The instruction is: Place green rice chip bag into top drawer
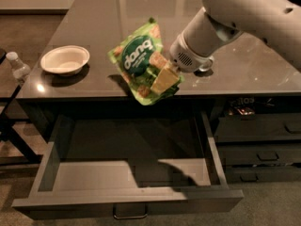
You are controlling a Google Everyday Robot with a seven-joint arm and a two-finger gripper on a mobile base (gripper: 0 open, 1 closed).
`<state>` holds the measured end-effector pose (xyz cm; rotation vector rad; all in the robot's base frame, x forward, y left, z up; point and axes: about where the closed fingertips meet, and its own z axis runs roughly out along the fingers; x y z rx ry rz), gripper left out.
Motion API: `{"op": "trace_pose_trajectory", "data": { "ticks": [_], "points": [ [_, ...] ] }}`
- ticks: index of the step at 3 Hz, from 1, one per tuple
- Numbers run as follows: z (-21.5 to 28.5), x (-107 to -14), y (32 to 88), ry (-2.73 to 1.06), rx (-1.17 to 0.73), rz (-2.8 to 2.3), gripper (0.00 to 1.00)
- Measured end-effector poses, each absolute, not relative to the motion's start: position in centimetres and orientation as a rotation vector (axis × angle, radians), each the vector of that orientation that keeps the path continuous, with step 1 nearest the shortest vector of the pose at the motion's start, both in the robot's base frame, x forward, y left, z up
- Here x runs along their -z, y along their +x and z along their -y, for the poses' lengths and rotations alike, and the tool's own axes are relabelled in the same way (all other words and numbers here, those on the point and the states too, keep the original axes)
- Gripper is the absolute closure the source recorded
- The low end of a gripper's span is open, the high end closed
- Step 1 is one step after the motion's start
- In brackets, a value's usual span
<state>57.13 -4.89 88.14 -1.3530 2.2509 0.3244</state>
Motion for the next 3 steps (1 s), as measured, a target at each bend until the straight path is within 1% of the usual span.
{"op": "trace_pose_trajectory", "data": {
  "ticks": [2,3],
  "points": [
    [4.9,-88.8,56.8,-1.39,-0.339,-2.221,1.0],
    [4.8,-89.4,53.6,-1.418,-0.375,-2.223,1.0]
  ]
}}
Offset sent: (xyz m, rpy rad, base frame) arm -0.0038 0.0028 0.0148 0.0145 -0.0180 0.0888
